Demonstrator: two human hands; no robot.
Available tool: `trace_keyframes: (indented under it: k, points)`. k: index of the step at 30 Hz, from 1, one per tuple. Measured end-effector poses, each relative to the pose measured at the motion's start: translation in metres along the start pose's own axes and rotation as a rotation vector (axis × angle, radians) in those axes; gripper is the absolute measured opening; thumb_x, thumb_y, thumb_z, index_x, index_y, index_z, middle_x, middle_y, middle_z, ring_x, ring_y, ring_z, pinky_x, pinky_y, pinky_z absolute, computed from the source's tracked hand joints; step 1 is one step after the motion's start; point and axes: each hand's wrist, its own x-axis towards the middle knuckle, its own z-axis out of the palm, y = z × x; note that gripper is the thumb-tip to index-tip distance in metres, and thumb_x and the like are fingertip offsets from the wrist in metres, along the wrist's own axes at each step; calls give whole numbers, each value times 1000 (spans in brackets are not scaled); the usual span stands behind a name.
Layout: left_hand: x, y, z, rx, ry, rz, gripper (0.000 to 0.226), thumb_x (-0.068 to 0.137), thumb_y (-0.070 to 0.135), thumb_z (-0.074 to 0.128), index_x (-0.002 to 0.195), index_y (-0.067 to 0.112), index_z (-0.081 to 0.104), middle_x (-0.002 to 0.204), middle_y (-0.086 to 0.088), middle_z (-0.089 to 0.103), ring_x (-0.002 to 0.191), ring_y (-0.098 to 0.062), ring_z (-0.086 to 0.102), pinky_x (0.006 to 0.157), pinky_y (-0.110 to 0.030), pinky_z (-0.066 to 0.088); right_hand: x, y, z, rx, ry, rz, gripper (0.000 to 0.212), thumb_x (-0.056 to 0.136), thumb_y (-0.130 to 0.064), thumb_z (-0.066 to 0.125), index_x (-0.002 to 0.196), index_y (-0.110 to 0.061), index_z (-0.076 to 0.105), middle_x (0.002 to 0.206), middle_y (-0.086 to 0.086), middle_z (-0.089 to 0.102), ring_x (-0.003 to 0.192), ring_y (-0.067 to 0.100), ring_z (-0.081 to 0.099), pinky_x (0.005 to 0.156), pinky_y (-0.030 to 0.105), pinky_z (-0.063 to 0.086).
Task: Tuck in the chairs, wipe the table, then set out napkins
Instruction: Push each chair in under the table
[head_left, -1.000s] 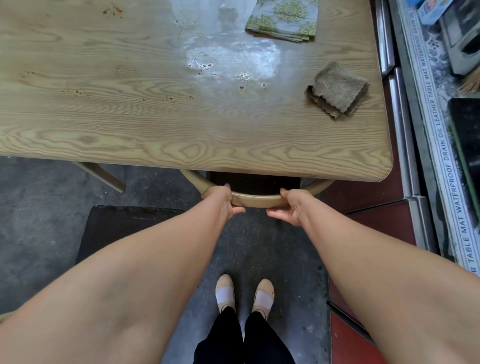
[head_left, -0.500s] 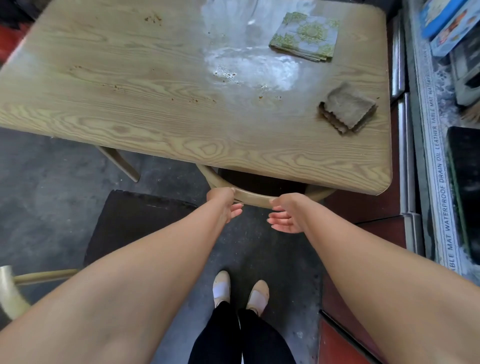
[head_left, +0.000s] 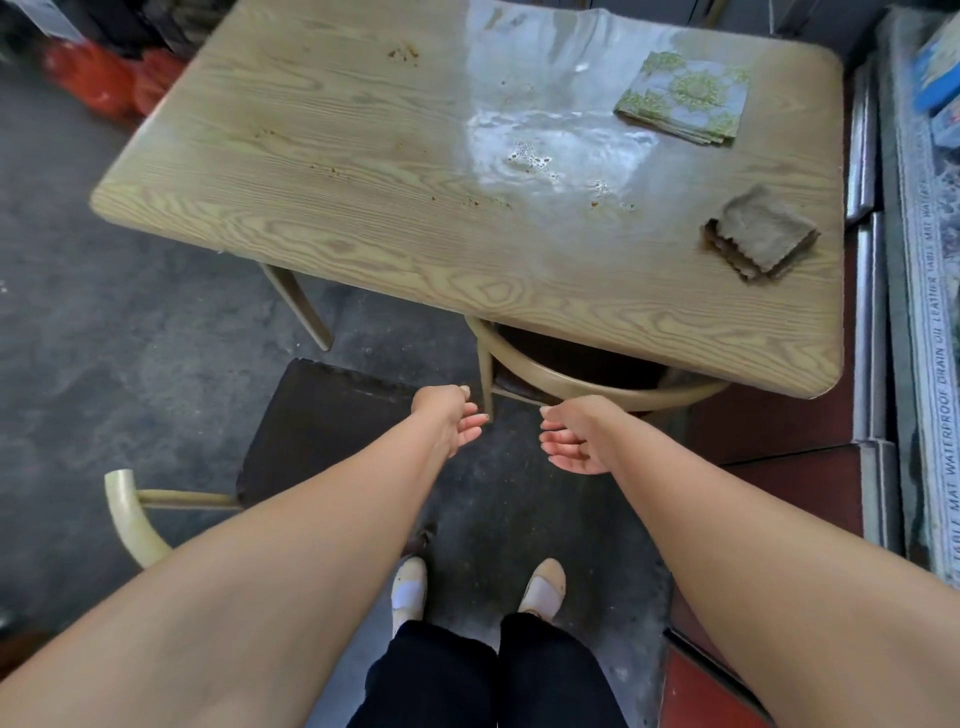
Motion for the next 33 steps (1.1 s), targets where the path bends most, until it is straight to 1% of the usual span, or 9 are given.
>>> trace_keyframes:
  k: [4,10,13,15,18,20,24,26,33]
  points:
    - [6,0,-37,31,-23,-10,32,102,7,38,127,5,58,125,-14,62,106,-29,66,79,-33,53,-10,7,35,48,23,-6,22,98,-28,55,104,-8,62,86,5,63,74,14,61,74,26,52]
    - [12,0,-101,140,-87,27,33,102,6,36,128,4,56,127,-15,61,110,-30,65,81,-33,51,-19,24,107,149,46,-2,22,100,-29,51,90,-10,56,75,3,59,65,12,57,59,23,48]
    - [19,0,-134,184,-97,41,32,101,6,37,125,5,57,123,-14,63,107,-29,67,71,-31,52,-21,33,147,197,40,9,24,99,-30,52,86,-10,56,75,3,59,63,12,57,57,23,48]
    - [23,-2,-152,202,-105,43,30,101,6,38,123,6,58,115,-13,66,101,-28,68,65,-29,51,-22,37,169,201,45,2,22,98,-29,55,92,-9,59,81,5,62,67,13,59,58,23,50]
    - [28,-10,-179,226,-95,46,29,100,7,39,121,6,59,88,-8,63,74,-22,66,63,-28,50,-25,43,199,206,43,-14,21,98,-30,54,93,-10,59,78,3,61,66,13,59,60,24,51]
    - [29,-16,-192,239,-86,43,30,100,8,38,120,6,60,92,-9,63,66,-19,62,62,-27,49,-28,47,212,205,36,-19,22,99,-30,52,89,-11,57,74,2,60,63,12,58,61,24,49]
    - [31,-32,-227,208,-67,36,32,101,7,35,123,5,59,118,-16,65,97,-28,68,72,-31,50,-32,57,245,175,22,-19,24,99,-30,51,85,-12,56,73,1,59,62,12,56,61,24,48]
    - [33,-41,-245,184,-32,39,32,101,7,35,123,4,59,121,-16,64,107,-30,66,79,-33,50,-32,64,263,139,18,-15,24,99,-31,51,86,-12,56,73,1,59,62,11,56,61,23,48]
    - [44,-78,-298,158,3,1,31,101,10,37,122,6,60,113,-14,66,99,-28,68,68,-31,51,-30,95,326,93,-45,39,24,100,-31,50,84,-14,53,71,-1,57,58,10,54,58,24,46]
